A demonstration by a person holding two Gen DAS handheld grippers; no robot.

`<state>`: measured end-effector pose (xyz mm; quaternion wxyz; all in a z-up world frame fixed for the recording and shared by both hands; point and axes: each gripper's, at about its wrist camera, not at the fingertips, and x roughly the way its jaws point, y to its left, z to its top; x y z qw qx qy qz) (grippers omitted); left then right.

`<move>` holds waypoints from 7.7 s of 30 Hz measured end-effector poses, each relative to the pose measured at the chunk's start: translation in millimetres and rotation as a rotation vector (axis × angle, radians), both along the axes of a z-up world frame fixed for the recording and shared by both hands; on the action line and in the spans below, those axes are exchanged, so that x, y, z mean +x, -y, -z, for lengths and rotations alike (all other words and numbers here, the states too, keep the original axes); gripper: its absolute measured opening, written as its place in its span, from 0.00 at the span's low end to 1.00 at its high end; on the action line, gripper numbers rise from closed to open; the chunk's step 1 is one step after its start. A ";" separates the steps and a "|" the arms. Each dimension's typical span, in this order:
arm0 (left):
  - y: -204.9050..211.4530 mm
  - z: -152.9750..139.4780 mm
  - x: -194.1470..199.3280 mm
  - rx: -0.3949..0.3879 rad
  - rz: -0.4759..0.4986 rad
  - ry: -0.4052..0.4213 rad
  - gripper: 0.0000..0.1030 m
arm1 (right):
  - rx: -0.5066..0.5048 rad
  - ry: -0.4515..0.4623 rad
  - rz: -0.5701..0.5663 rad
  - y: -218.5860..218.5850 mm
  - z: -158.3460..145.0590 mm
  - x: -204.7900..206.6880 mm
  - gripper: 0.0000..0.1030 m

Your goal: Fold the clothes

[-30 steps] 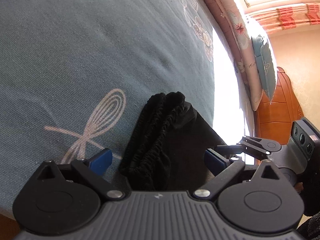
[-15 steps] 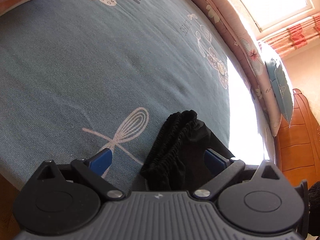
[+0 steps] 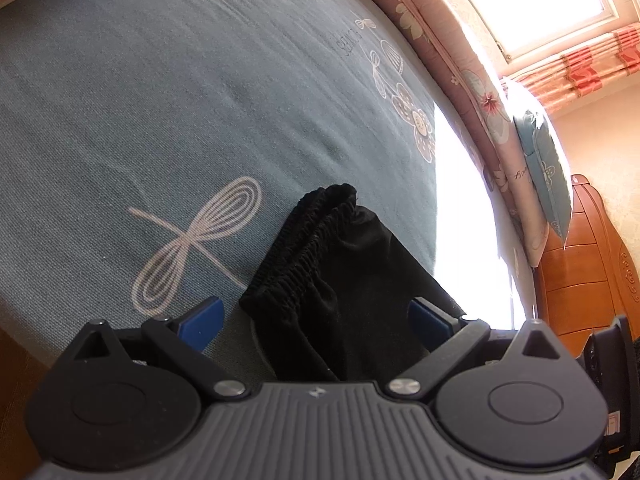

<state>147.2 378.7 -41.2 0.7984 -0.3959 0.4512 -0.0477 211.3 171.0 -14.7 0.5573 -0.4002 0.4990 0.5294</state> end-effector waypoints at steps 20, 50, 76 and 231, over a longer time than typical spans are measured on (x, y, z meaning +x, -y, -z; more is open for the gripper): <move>28.8 -23.5 7.2 -0.012 0.160 0.128 0.95 | -0.011 -0.021 0.172 31.3 2.2 11.4 0.32; 151.4 -20.7 68.3 0.572 0.169 -0.166 0.94 | -0.088 0.130 1.258 419.1 -14.4 -32.8 0.39; 249.0 -10.1 112.6 0.896 0.180 -0.419 0.95 | 0.416 0.122 2.308 723.0 20.1 -130.4 0.14; 39.3 37.5 135.9 0.118 0.643 -0.123 0.28 | 0.121 -0.185 0.896 97.9 -16.5 108.4 0.57</move>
